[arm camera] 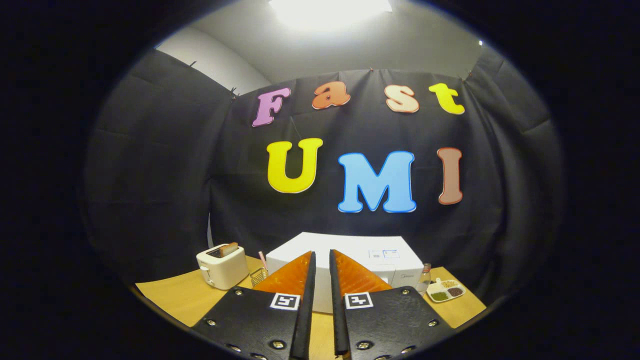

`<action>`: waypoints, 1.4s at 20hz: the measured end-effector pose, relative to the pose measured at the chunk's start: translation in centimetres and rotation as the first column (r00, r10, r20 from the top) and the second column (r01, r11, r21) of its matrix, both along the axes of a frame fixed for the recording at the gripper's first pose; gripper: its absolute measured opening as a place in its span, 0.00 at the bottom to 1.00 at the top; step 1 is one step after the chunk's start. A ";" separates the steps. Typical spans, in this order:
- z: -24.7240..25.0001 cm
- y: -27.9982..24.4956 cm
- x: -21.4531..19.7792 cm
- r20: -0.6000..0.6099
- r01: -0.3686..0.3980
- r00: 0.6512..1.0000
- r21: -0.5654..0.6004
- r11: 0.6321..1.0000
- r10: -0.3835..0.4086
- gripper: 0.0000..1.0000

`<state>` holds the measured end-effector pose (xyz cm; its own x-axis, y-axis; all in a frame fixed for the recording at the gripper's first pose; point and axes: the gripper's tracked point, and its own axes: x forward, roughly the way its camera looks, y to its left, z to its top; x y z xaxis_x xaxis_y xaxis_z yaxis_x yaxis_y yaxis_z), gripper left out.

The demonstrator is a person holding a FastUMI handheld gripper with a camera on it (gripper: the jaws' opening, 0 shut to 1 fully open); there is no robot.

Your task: Open the microwave, put the food inside, and close the microwave door.

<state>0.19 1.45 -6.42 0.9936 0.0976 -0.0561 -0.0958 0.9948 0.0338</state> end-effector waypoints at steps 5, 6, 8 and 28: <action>6.9 -0.6 -0.8 0.100 0.056 0.994 -0.019 0.998 -0.054 0.29; 7.7 -0.8 -0.8 0.099 0.067 0.993 0.002 0.998 -0.067 0.30; 9.2 -1.6 -0.4 0.099 0.098 0.990 0.035 0.995 -0.101 0.51; 8.0 -1.0 3.1 0.061 0.087 0.995 -0.057 0.995 -0.083 0.96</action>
